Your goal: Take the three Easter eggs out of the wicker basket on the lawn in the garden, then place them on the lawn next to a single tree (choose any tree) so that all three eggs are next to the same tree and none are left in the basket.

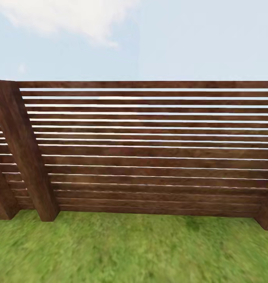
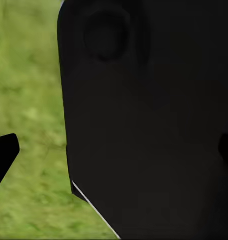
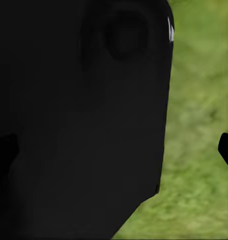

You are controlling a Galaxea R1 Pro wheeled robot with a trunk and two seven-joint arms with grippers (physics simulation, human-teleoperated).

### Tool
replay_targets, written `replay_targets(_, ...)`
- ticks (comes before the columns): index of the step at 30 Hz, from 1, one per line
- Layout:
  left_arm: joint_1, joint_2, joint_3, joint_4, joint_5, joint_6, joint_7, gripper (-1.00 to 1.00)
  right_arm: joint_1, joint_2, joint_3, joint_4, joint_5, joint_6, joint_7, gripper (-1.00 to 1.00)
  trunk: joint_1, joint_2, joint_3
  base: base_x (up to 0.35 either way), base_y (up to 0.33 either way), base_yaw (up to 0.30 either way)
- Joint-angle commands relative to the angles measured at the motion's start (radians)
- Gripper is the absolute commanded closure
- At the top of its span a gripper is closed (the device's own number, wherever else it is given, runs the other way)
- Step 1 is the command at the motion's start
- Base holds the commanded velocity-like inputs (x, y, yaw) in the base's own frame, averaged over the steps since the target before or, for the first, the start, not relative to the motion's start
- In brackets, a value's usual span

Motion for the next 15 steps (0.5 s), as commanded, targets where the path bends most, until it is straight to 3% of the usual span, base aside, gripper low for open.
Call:
replay_targets(1,-0.006,0.006,0.006,-0.006,0.006,0.006,0.006,-1.0,-0.006,0.006,0.006,-0.006,0.006,0.006,0.006,-1.0,0.0,0.0,0.0,0.0,0.0,0.0)
replay_targets(4,-0.001,0.023,0.011,-0.023,0.023,0.023,0.023,-1.0,-0.023,0.023,0.023,-0.023,0.023,0.023,0.011,-1.0,0.0,0.0,0.0,0.0,0.0,0.0)
replay_targets(8,-0.001,0.023,0.011,-0.045,0.045,0.042,0.029,-1.0,-0.046,0.042,0.046,-0.046,0.034,0.045,0.011,-1.0,0.0,0.0,0.0,0.0,0.0,0.0)
replay_targets(13,-0.001,0.023,0.011,-0.062,0.073,0.042,0.029,-1.0,-0.07,0.042,0.073,-0.074,0.034,0.073,0.011,-1.0,0.0,0.0,0.0,0.0,0.0,0.0)
replay_targets(15,0.011,0.027,0.006,-0.051,0.061,0.031,0.017,-1.0,-0.059,0.031,0.061,-0.073,0.023,0.061,0.0,-1.0,0.0,0.0,0.0,0.0,0.0,0.0)
